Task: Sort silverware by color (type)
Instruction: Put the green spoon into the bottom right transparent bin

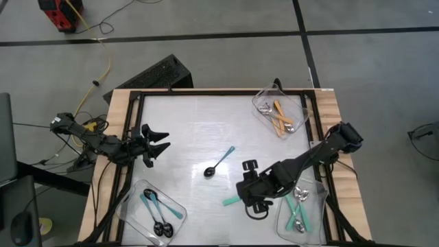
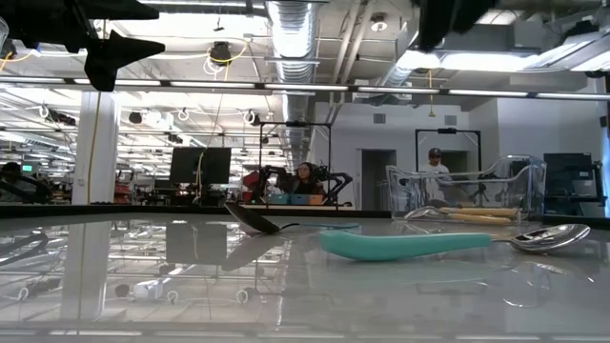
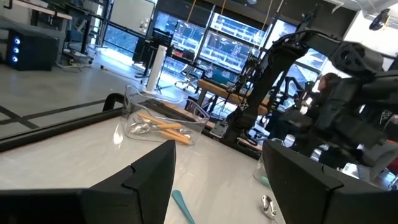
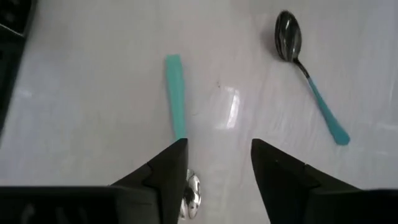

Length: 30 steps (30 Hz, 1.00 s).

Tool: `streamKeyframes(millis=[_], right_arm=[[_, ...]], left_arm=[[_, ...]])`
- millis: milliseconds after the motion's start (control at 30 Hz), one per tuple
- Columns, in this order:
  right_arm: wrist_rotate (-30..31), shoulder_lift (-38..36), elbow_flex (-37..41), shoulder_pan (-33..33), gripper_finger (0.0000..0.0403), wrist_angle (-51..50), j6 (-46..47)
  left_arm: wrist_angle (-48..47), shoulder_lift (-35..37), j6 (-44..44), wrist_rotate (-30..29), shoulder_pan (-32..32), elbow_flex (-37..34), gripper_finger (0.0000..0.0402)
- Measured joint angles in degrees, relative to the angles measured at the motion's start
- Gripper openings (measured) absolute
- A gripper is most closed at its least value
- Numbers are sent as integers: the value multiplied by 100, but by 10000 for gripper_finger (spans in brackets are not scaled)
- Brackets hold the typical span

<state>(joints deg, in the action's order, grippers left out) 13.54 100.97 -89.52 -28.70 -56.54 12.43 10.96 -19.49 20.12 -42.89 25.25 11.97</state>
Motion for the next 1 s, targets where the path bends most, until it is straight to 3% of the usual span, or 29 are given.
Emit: streamKeyframes(millis=[267,1000], right_arm=[[-174,0,681,-15,248,751,299],[-653,68,2092,110,250,2437,268]], left_arm=[[-133,-2,11,0,0,0,226],[-120,-2,66,0,-2,0,226]])
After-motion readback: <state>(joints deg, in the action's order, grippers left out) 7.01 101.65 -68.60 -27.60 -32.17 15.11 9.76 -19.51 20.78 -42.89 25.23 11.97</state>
